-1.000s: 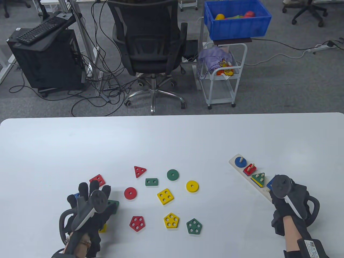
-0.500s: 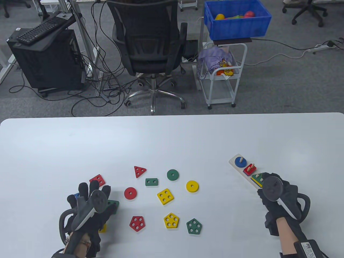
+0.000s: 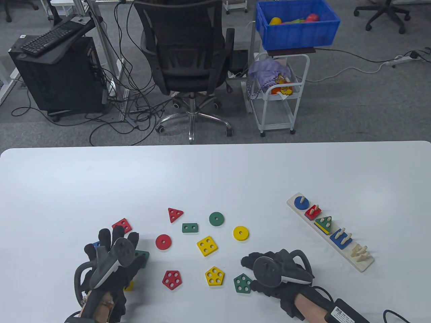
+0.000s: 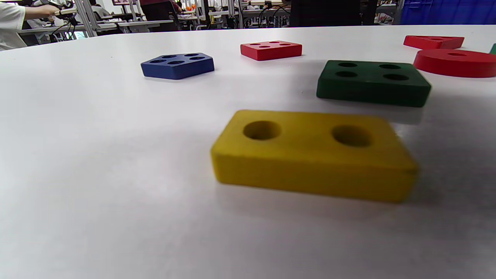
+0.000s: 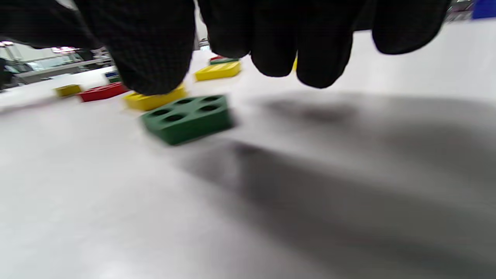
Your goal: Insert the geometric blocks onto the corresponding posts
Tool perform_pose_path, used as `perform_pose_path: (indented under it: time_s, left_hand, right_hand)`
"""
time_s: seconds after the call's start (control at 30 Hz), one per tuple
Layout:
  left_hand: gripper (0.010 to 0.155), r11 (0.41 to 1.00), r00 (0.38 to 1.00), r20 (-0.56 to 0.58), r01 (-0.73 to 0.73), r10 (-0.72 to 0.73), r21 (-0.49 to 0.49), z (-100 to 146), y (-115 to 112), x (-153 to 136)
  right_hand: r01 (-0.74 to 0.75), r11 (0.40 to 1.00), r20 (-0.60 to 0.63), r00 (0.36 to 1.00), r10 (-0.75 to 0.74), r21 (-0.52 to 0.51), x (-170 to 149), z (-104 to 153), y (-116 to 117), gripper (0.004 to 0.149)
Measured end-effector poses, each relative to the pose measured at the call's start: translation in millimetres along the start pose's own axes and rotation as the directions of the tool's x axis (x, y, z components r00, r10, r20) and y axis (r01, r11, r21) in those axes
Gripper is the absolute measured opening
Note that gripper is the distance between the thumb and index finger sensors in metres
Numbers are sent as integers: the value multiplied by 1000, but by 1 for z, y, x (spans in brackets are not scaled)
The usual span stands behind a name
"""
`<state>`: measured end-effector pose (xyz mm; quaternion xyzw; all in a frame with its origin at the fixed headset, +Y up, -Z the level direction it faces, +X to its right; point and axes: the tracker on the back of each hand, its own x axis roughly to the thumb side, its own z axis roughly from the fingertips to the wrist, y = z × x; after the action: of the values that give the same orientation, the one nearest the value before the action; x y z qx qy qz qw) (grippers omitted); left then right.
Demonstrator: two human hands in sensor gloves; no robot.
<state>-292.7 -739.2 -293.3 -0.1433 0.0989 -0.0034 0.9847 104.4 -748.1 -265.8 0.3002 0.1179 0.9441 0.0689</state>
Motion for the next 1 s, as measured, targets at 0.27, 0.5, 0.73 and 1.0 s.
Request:
perform_pose_path:
  time_s: [0.27, 0.5, 0.73, 1.0]
  left_hand:
    - [76, 1000, 1000, -1, 0, 0, -1, 0, 0, 0]
    - [76, 1000, 1000, 0, 5, -5, -4, 0, 0, 0]
    - [76, 1000, 1000, -3, -3, 3, -1, 0, 0, 0]
    - [76, 1000, 1000, -4, -3, 3, 0, -1, -1, -1]
  right_hand:
    - [-165, 984, 18, 986, 167, -66, 24, -6, 14, 66]
    - [-225, 965, 29, 973, 231, -138, 32, -4, 16, 64]
    - [-111, 978, -42, 994, 105, -175, 8, 1, -2, 64]
    - [-46, 934, -250, 967, -47, -354, -55, 31, -51, 63]
